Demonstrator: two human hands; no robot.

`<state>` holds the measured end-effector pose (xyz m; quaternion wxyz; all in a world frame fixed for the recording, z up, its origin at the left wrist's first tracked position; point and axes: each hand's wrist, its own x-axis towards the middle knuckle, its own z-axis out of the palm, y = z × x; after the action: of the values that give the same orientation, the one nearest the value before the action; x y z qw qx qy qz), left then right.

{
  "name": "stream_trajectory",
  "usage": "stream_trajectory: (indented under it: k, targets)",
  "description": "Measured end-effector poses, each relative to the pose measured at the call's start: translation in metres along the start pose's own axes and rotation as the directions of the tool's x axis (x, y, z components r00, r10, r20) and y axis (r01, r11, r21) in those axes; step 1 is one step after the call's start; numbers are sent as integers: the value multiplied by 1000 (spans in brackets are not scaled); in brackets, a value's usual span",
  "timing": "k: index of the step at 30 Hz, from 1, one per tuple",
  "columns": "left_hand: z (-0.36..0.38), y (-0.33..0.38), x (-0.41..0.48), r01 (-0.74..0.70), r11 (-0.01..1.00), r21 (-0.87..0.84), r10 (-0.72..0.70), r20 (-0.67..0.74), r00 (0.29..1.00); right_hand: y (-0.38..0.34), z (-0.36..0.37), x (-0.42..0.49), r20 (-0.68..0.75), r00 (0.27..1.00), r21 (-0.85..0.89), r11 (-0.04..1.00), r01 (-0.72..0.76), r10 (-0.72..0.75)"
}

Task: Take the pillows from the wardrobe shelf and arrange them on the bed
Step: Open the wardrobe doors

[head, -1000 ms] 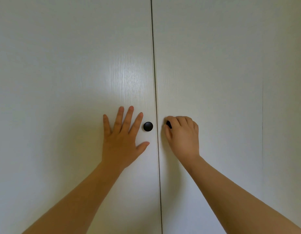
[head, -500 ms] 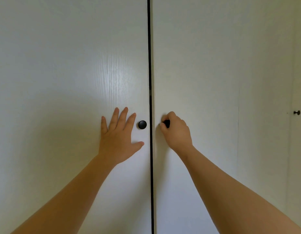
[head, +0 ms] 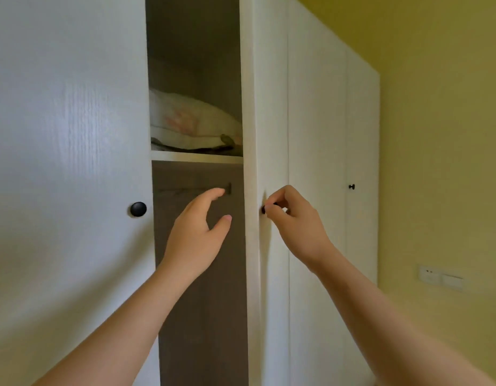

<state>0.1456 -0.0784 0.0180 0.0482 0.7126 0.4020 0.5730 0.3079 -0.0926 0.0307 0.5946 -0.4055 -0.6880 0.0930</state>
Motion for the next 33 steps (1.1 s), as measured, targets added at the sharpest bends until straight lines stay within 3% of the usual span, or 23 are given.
stream_trajectory:
  k: [7,9,12,17,21,23,27,33]
  targets:
    - [74,40,4,-10,968,-251,50,151,987,12,-70,-14,-7,998,3,998,-55,55]
    - [97,49,4,21,915,-402,85,242,967,15,-85,-15,-7,997,-2,997,-72,72]
    - [134,60,0,27,849,-528,119,240,963,26,-109,-16,-57,994,-39,995,-94,91]
    - [185,82,-3,-94,884,-459,241,275,931,43,-151,-19,-204,950,60,971,-230,238]
    - [230,102,6,-208,952,-226,273,313,910,62,-171,-12,-303,814,388,844,-369,496]
    - [248,109,8,-258,961,-98,275,305,912,71,-182,-6,-325,763,467,796,-385,559]
    - [277,112,11,-275,961,18,257,302,918,93,-202,4,-317,727,500,758,-418,610]
    - [317,119,21,-298,949,106,249,334,909,128,-228,15,-436,656,454,780,-431,616]
